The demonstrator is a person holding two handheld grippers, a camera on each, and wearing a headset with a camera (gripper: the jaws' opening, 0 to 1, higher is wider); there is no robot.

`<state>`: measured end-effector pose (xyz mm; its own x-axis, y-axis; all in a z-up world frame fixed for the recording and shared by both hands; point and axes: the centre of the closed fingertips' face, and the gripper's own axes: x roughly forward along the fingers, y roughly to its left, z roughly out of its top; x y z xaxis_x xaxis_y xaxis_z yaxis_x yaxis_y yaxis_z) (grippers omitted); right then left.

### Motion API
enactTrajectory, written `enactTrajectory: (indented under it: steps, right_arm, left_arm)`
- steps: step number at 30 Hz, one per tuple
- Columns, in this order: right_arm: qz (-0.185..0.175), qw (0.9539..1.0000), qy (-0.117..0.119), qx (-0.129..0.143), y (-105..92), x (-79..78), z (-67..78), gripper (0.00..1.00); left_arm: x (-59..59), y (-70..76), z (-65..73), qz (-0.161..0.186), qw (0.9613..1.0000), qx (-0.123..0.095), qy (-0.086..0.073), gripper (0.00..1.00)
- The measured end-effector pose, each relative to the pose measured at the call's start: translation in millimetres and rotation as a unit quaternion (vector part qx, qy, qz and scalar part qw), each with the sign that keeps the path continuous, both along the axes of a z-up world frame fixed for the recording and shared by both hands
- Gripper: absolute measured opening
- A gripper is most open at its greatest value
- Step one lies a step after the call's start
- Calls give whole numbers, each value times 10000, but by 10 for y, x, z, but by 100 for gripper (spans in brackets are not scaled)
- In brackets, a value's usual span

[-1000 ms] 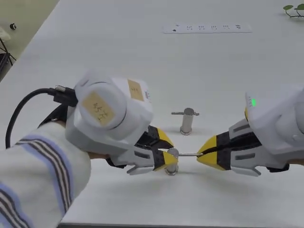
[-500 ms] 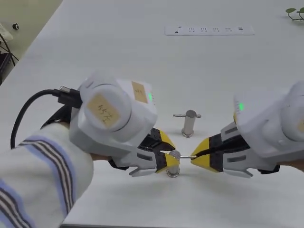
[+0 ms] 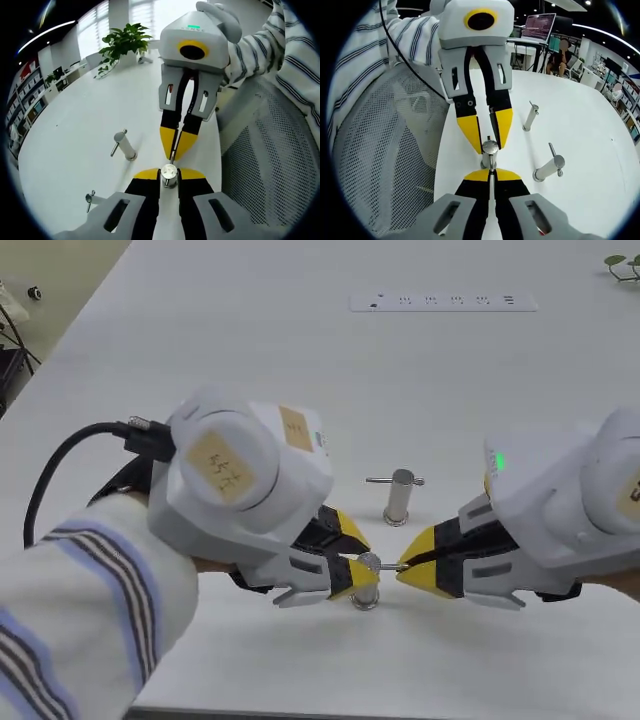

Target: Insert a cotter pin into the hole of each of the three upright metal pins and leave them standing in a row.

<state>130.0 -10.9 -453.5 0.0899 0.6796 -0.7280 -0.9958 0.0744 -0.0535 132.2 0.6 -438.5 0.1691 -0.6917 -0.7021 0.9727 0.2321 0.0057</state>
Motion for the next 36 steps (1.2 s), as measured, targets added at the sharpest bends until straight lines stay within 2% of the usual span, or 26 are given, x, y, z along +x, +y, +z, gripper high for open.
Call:
enactTrajectory:
  steps: [6,9,17,36]
  right_arm:
    - [39,10000,-29,-37,26,0,-2,0]
    - [172,9997,-157,-64,38,-3,-12,0]
    - [315,9991,-264,-72,88,-7,-15,0]
    - [409,9986,-311,-116,123,-21,0,0]
  left_arm:
    - [7,-6,0,30,10000,4,5,9]
    - [8,-12,3,23,10000,-7,5,9]
    - [0,-23,7,-8,10000,-10,-1,9]
    - [-22,-10,6,-13,10000,14,4,9]
